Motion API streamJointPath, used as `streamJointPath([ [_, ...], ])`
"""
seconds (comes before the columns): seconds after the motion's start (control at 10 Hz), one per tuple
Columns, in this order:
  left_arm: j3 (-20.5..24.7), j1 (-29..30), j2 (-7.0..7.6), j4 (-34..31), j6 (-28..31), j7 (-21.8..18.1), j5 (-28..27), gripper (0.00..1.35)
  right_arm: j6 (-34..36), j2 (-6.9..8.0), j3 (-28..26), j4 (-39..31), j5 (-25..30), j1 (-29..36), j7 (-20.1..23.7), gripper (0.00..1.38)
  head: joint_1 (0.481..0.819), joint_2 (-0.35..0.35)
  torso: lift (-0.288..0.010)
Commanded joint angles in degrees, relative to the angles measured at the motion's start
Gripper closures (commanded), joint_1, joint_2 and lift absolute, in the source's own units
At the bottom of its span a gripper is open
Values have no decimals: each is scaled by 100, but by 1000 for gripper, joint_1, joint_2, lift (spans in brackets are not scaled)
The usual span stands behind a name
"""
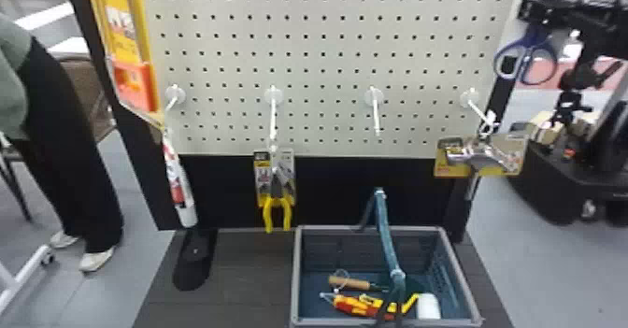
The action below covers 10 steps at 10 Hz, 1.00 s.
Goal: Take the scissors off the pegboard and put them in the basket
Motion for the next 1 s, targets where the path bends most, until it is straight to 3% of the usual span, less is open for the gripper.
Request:
streamJointPath([
  [0.0,-9,1,-8,0,9,0,0,102,30,-7,-65,-130,0,15,-4,1164,549,0,-100],
  [0.3,-26,-11,-8,0,35,0,0,102,30,2,-197,-369,-167,162,-48,1164,549,0,-100],
  [0.4,-44,-36,-8,0,53,0,0,101,223,98,-443,-805,-316,507,-329,1164,549,0,-100],
  [0.5,-44,-36,-17,0,53,0,0,102,390,318,-847,-1550,-519,1011,-979,1164,549,0,-100],
  [0.6,-44,-36,-26,0,53,0,0,102,399,503,-1155,-1902,-659,1319,-1322,1164,549,0,-100],
  [0.7,-53,-48,-26,0,61,0,0,101,381,626,-1348,-1916,-923,1541,-1463,1164,549,0,-100],
  [0.9,-62,-48,-17,0,61,0,9,102,197,1030,-1700,-2183,-1617,2205,-2228,1268,549,0,-100],
])
